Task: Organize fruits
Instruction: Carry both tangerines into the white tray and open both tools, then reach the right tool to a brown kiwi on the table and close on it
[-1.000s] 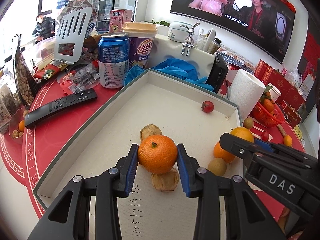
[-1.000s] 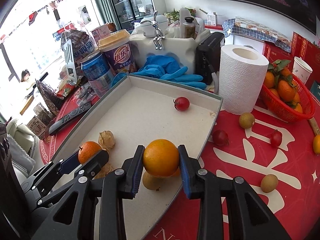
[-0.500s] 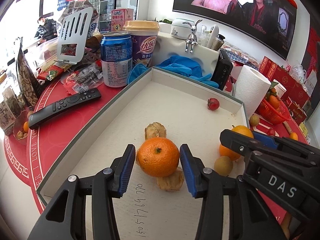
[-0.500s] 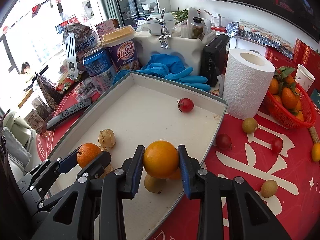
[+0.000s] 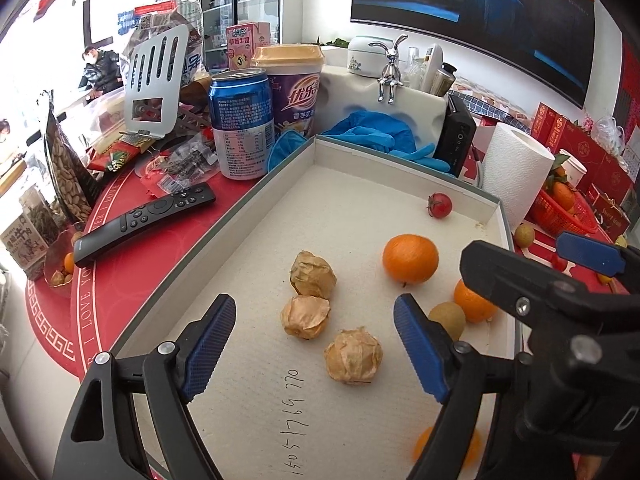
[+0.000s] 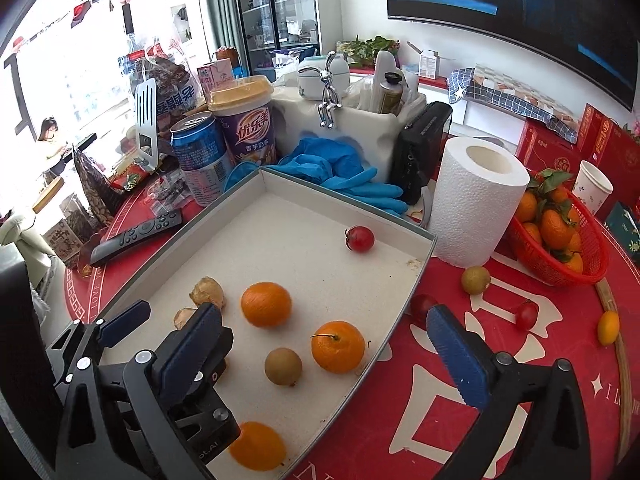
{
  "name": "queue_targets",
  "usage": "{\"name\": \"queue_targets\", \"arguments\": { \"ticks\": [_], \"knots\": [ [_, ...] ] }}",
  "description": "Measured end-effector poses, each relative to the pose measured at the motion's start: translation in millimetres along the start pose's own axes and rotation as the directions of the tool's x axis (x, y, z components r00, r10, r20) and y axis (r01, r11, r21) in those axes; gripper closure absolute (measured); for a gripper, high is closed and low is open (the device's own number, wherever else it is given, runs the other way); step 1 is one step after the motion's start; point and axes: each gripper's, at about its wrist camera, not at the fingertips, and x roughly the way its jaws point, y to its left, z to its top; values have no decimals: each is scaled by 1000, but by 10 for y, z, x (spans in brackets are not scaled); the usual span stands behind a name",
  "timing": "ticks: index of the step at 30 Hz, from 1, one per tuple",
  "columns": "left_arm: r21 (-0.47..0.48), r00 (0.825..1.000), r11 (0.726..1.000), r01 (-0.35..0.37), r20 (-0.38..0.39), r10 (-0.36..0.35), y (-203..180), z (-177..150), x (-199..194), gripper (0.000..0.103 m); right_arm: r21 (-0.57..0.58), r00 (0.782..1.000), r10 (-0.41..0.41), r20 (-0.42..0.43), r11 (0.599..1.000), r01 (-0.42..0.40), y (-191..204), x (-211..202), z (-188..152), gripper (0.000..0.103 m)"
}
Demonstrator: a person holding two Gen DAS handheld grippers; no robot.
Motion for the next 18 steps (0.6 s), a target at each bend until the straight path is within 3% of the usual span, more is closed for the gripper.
{"name": "queue_targets", "arguments": {
  "ticks": [13,18],
  "knots": [
    [19,999,999,-43,-6,43,-32,-1,13,19,18,999,-35,-20,999,36,-155,-28,-76,0],
    [14,999,999,-36,0,36,-32,-2,-5,19,33,995,-89,-32,995,90,-355,-107,-164,0]
  ]
}}
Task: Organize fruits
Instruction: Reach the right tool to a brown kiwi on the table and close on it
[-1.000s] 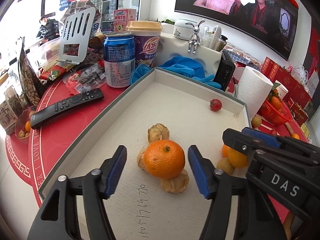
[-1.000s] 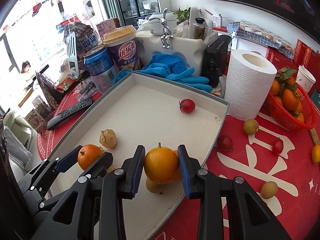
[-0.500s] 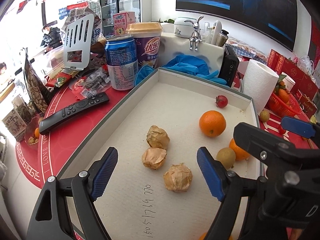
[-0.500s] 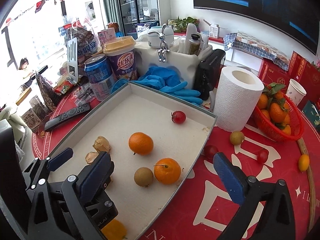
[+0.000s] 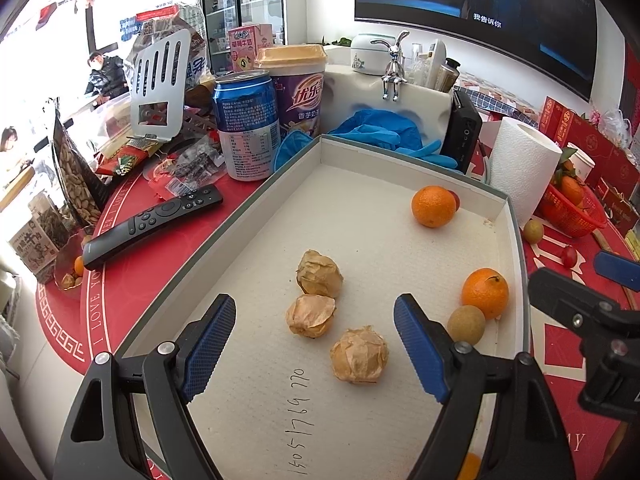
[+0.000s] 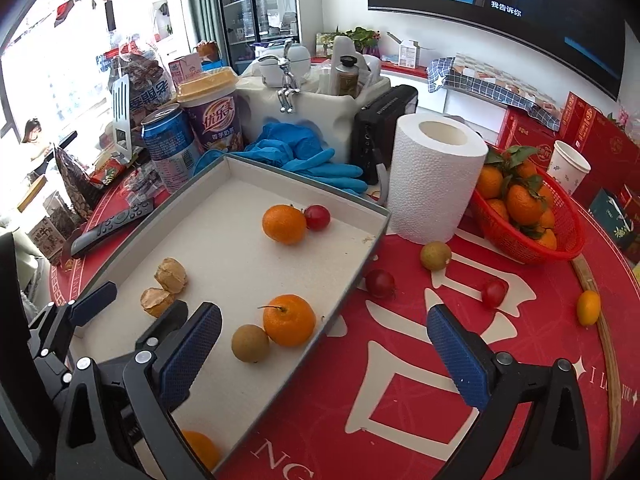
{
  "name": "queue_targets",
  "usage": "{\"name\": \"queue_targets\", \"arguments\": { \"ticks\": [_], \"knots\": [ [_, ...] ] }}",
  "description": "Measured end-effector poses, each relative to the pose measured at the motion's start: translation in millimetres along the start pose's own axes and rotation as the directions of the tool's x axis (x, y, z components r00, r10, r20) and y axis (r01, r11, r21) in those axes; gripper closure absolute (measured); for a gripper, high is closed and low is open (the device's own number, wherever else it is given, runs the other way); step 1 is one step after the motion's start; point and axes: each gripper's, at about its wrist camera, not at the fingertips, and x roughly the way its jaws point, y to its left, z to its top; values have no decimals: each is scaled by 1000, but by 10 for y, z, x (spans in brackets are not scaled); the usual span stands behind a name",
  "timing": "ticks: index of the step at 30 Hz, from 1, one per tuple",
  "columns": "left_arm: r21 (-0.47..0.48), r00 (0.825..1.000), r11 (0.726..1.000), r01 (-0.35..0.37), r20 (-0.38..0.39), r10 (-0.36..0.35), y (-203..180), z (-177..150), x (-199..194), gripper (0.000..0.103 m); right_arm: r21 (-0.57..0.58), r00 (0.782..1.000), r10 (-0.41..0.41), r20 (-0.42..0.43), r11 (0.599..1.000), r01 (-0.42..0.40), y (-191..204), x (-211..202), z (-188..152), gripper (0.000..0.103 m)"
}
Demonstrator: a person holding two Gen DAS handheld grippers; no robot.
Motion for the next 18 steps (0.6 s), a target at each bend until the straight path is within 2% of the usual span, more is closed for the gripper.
{"name": "queue_targets", "arguments": {
  "ticks": [4,10,16,18],
  "knots": [
    [11,1000,1000,9,12,-9,-46,-6,-40,19,41,999,-50,-16,998,51,-332,-104,-170,0],
    [59,996,998,32,75,-37,-213,-21,-197,19,93,989,-124,-79,987,131,-814,-173,-561,0],
    [93,986,991,94,126,-106,-372,-45,-350,19,144,977,-136,-162,977,160,-1141,-77,-892,0],
    [105,982,988,109,145,-123,-422,-53,-393,19,148,978,-150,-145,974,172,-1162,-79,-907,0]
  ]
}}
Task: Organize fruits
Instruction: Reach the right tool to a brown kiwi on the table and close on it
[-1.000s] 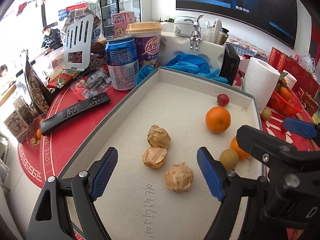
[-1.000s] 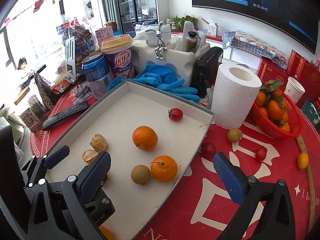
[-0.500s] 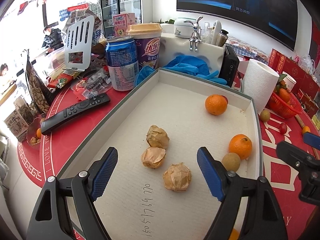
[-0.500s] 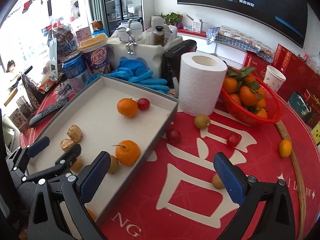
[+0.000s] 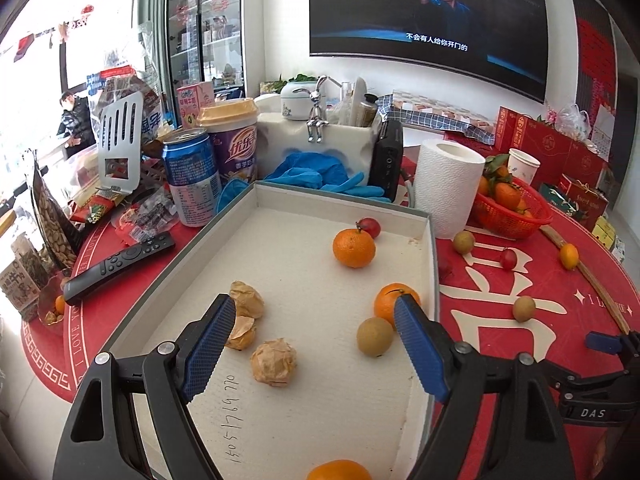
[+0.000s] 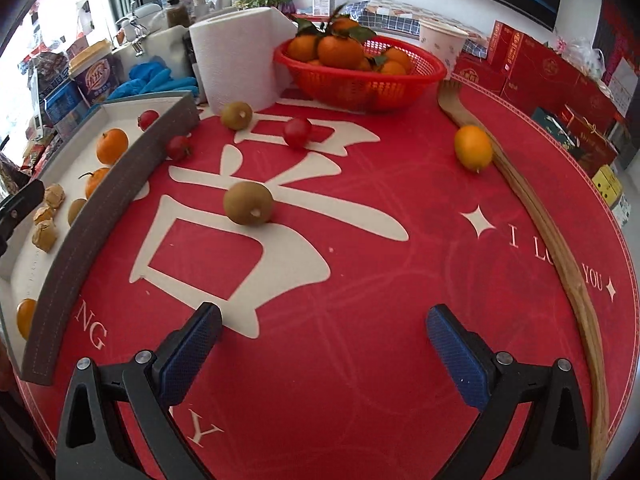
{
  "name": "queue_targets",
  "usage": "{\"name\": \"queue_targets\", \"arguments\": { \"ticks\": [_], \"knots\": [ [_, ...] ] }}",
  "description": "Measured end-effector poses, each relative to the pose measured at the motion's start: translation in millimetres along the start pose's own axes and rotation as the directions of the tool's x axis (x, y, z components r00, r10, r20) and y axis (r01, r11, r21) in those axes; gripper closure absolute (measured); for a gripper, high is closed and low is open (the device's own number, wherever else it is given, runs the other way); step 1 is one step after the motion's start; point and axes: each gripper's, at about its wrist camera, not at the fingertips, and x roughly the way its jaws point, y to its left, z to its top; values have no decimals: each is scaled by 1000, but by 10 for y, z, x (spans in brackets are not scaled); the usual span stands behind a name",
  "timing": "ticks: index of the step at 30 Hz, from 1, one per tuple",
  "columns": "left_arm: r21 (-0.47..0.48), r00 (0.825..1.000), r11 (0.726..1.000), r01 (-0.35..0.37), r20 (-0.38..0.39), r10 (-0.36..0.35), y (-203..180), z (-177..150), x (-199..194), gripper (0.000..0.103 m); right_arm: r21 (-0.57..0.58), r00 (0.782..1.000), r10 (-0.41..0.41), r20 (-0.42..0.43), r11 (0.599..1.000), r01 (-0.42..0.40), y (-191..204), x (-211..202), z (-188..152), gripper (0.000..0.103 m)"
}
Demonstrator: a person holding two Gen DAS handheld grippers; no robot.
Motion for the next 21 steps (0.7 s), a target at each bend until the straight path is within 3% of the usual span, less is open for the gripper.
{"name": "queue_targets", "arguments": {
  "ticks": [7,15,17,19,20,21],
  "knots": [
    [14,999,1000,27,31,-28,-85,-7,-67,19,26,1000,-15,14,1000,15,12,67,136,0],
    [36,997,998,55,47,-57,-139,-27,-98,19,-40,998,27,48,999,-25,351,229,394,1],
    [44,996,997,65,50,-67,-156,-32,-107,19,-51,997,31,69,998,-28,400,208,429,14],
    [56,996,996,74,50,-77,-192,-37,-111,19,-53,996,33,82,998,-29,414,182,452,43],
    [62,996,995,77,49,-80,-214,-40,-112,19,-48,996,30,85,998,-26,402,159,452,50],
    [68,995,994,80,49,-84,-242,-45,-120,19,-43,996,31,87,999,-27,369,146,446,70]
  ]
}}
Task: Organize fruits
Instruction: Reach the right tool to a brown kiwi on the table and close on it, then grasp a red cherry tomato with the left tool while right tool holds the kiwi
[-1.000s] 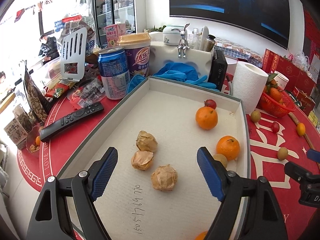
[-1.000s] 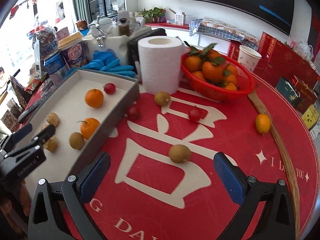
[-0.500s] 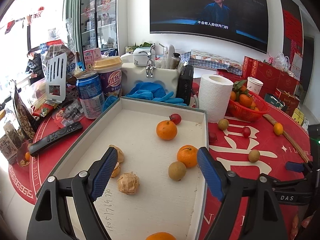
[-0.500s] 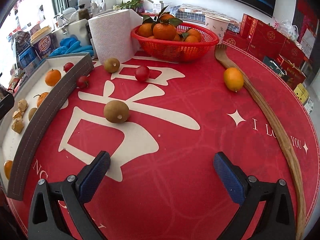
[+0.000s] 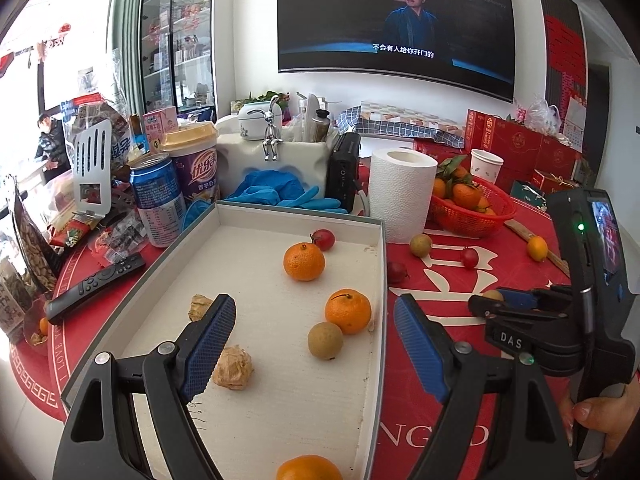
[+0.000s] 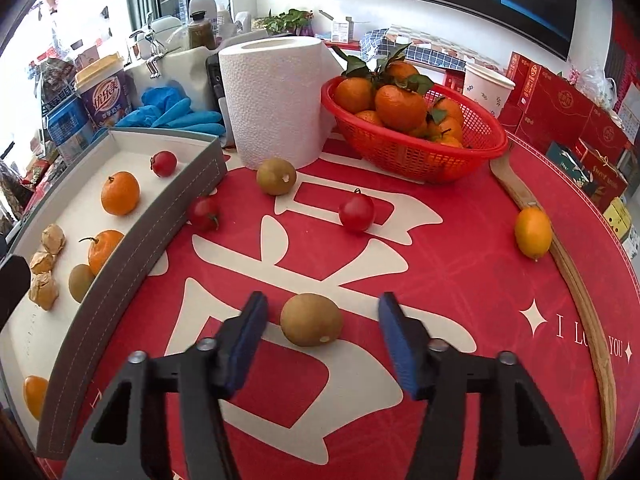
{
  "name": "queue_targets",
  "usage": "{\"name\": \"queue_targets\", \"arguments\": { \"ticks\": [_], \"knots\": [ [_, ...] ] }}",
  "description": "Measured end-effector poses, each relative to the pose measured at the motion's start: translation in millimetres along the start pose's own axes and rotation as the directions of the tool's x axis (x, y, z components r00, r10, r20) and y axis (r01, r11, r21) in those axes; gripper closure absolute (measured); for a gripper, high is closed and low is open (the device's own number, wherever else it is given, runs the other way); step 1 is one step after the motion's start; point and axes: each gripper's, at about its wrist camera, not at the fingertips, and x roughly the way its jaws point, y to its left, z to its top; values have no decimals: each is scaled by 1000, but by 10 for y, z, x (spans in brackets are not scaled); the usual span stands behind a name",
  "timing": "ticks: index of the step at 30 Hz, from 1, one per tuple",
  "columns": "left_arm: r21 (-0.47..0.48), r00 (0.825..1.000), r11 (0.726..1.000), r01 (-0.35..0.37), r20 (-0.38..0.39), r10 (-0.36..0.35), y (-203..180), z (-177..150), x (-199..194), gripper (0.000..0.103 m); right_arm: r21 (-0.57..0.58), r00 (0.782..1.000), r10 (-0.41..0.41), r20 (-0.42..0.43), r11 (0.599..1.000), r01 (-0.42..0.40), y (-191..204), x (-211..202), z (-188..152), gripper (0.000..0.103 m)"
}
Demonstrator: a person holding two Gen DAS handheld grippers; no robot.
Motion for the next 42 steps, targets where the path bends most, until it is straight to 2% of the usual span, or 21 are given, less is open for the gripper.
{"name": "queue_targets", "arguments": {
  "ticks": [1,3,6,11,14,17,20,22,24,26,27,28,31,37,42],
  "knots": [
    [8,1000,1000,3,-1,-3,-37,-3,-9,19,11,1000,4,-3,1000,-4,-52,-21,-18,74],
    [35,1000,999,22,-9,-22,-159,-3,-35,21,26,1000,8,-4,1000,-8,-179,-76,-81,74],
    [92,996,992,89,-39,-85,-446,16,-62,21,60,1000,-11,-8,998,11,-447,-187,-211,74],
    [150,973,967,204,-139,-184,-1038,188,166,21,153,999,-42,-12,987,44,-954,-334,-393,74],
    [147,964,968,205,-201,-174,-1301,333,500,22,199,1000,-20,-8,980,22,-1149,-387,-442,74],
    [136,953,972,192,-261,-152,-1485,414,871,30,219,1000,-17,-5,975,18,-1284,-443,-502,74],
    [162,954,977,138,-289,-87,-1641,433,1206,35,237,1000,-6,-2,972,6,-1377,-476,-542,74],
    [159,947,980,123,-315,-67,-1700,420,1395,39,243,1000,1,-2,970,0,-1404,-491,-557,74],
    [141,952,983,120,-297,-74,-1716,426,1466,40,243,1000,6,-1,970,-6,-1404,-496,-565,74],
    [140,953,982,130,-291,-84,-1740,430,1482,50,241,1000,6,-1,970,-6,-1404,-502,-570,74],
    [139,950,978,156,-293,-110,-1753,417,1467,69,241,1000,5,-1,971,-5,-1400,-499,-567,74],
    [147,948,974,173,-293,-124,-1777,405,1442,79,241,1000,5,-1,971,-4,-1397,-496,-563,74],
    [185,953,969,162,-285,-105,-1750,294,1283,79,231,1000,-6,0,973,6,-1356,-483,-551,74],
    [168,944,964,205,-294,-149,-1399,-69,762,79,195,1000,-21,1,981,20,-1197,-442,-515,74],
    [139,940,967,216,-297,-167,-1233,-132,660,79,161,999,-46,2,986,45,-1018,-363,-427,74]
  ]
}}
